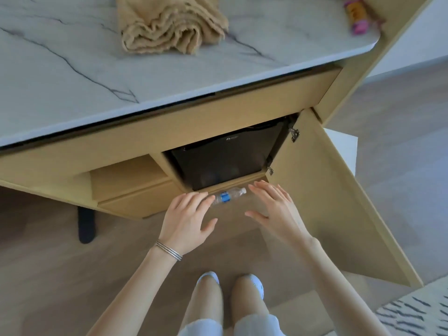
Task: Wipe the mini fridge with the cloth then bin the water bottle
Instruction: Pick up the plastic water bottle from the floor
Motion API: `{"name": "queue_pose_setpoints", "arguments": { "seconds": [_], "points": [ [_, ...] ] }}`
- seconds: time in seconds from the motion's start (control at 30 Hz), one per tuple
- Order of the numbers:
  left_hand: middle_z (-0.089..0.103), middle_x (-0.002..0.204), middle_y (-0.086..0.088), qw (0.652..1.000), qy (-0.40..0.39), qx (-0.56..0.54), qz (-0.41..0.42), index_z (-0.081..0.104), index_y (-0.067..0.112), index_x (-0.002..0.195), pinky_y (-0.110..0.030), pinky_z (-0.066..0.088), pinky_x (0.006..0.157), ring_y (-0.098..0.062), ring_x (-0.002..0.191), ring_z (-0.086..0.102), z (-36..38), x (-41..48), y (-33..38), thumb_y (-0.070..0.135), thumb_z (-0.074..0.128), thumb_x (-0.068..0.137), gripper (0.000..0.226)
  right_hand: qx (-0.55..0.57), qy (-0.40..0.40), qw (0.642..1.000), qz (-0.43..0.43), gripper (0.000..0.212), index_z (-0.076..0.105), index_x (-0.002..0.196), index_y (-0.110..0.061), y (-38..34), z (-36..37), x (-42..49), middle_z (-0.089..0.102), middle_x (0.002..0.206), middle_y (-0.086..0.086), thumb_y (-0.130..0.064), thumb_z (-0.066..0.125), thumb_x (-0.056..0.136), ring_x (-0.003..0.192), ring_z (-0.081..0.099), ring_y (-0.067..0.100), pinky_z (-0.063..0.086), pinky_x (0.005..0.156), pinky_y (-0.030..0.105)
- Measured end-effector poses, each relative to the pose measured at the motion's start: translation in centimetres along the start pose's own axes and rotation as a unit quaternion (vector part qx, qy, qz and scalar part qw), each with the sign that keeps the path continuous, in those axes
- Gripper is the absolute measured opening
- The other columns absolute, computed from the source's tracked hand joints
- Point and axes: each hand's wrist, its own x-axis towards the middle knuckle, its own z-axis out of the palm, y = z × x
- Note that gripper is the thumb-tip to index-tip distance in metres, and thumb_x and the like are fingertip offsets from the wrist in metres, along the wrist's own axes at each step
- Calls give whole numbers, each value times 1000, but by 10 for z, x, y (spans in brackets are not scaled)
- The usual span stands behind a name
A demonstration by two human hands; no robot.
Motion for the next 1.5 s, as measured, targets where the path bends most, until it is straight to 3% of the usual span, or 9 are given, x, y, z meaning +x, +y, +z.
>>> {"name": "queue_pose_setpoints", "arguments": {
  "seconds": [0.17,0.33,0.5,0.63,0.77,0.97,1.1,1.3,1.5],
  "points": [
    [67,117,-1,1000,-10,12,14,67,15,118,-37,50,88,-22,106,63,119,15,-26,47,43,86,52,7,2,1000,14,59,48,133,-21,68,101,12,49,138,2,-45,64,82,129,43,21,29,109,42],
    [66,117,0,999,-7,35,29,66,17,120,-34,51,84,-21,104,63,239,31,-53,49,41,85,54,17,5,999,30,60,55,126,-16,137,216,18,59,124,7,-53,57,78,113,56,29,39,99,42],
    [67,115,-1,998,24,48,46,67,17,118,-35,53,79,-22,100,64,357,45,-74,49,43,83,53,4,-3,999,34,73,50,132,-18,196,322,18,52,135,4,-64,36,77,125,48,24,28,107,40],
    [67,115,0,996,41,69,49,67,19,115,-34,44,83,-21,100,61,443,53,-94,51,43,80,54,-3,-8,1000,27,73,50,132,-18,231,391,21,50,137,4,-64,35,77,128,45,23,25,108,39],
    [65,119,-2,997,27,72,29,65,19,120,-34,52,81,-23,102,63,509,63,-118,53,44,78,58,4,-7,1000,27,67,55,127,-17,254,440,23,56,131,4,-59,41,77,123,51,23,29,105,43],
    [63,122,-5,997,-8,72,-10,61,17,126,-38,54,81,-24,106,64,559,80,-142,50,84,56,82,6,-12,1000,22,60,54,127,-18,263,472,28,57,130,4,-49,61,76,122,51,22,32,103,43],
    [61,125,-7,999,-15,37,-37,59,15,128,-41,54,83,-27,109,62,579,83,-149,42,90,50,88,-3,-11,1000,0,60,52,128,-19,264,485,33,57,129,4,-47,64,77,120,53,22,40,100,45],
    [63,115,-9,997,32,0,-67,59,14,127,-40,54,74,-30,95,64,594,78,-155,22,92,47,87,3,-11,1000,0,61,49,132,-19,268,495,35,53,134,4,-42,68,79,126,47,21,34,105,42],
    [64,96,-8,995,58,-11,-86,58,12,119,-37,48,60,-30,72,61,605,41,-107,45,82,58,74,30,3,998,59,58,52,130,-17,272,503,25,55,131,6,-37,70,79,119,53,25,39,97,37]
  ]
}}
